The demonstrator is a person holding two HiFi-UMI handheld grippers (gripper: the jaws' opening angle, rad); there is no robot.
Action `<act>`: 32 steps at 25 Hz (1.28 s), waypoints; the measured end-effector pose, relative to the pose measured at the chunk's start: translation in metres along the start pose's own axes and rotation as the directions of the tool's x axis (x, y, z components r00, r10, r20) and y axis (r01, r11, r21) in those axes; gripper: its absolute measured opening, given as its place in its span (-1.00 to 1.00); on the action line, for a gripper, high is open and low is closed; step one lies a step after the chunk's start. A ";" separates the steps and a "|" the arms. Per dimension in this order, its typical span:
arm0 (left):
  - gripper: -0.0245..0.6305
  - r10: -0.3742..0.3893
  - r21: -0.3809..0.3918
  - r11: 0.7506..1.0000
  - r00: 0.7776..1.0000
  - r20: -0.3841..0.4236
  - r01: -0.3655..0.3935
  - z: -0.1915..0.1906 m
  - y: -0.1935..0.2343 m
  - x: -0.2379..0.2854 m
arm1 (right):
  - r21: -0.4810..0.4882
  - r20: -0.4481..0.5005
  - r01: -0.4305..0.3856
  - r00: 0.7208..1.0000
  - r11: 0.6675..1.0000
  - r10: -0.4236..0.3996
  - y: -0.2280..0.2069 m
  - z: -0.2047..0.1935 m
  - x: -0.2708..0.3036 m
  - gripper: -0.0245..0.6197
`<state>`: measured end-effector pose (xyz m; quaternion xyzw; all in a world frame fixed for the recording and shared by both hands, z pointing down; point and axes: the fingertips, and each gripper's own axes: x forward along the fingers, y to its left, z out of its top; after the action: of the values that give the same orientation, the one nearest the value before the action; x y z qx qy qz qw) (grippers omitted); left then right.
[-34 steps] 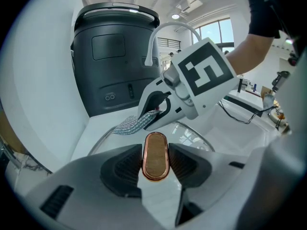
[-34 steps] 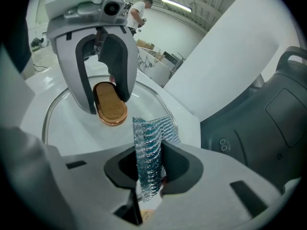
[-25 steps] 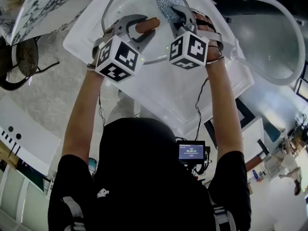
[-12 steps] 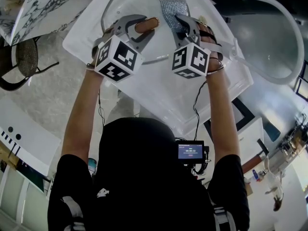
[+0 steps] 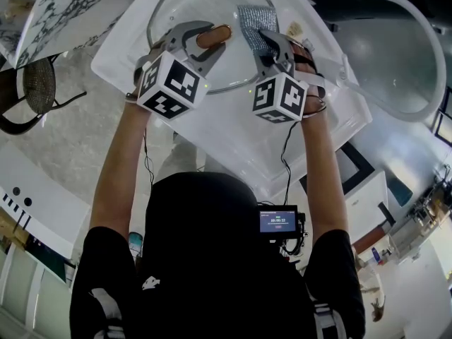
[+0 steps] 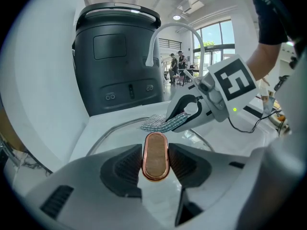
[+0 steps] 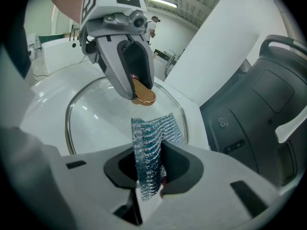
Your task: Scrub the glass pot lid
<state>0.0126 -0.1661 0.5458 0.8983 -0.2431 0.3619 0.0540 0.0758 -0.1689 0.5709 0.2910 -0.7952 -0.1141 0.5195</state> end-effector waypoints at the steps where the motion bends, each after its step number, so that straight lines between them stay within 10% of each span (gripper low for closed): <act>1: -0.41 -0.001 0.000 1.000 1.000 0.000 0.001 0.000 0.000 0.000 | 0.005 -0.001 0.002 1.000 1.000 -0.002 0.001 -0.001 -0.001 -0.70; 32: -0.41 0.000 -0.022 1.000 1.000 0.014 0.000 -0.001 0.000 0.001 | -0.035 -0.029 -0.022 0.999 0.999 0.021 0.006 -0.003 -0.001 -0.68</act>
<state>0.0130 -0.1663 0.5474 0.9003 -0.2473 0.3528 0.0619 0.0764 -0.1633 0.5740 0.2749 -0.7885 -0.1183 0.5373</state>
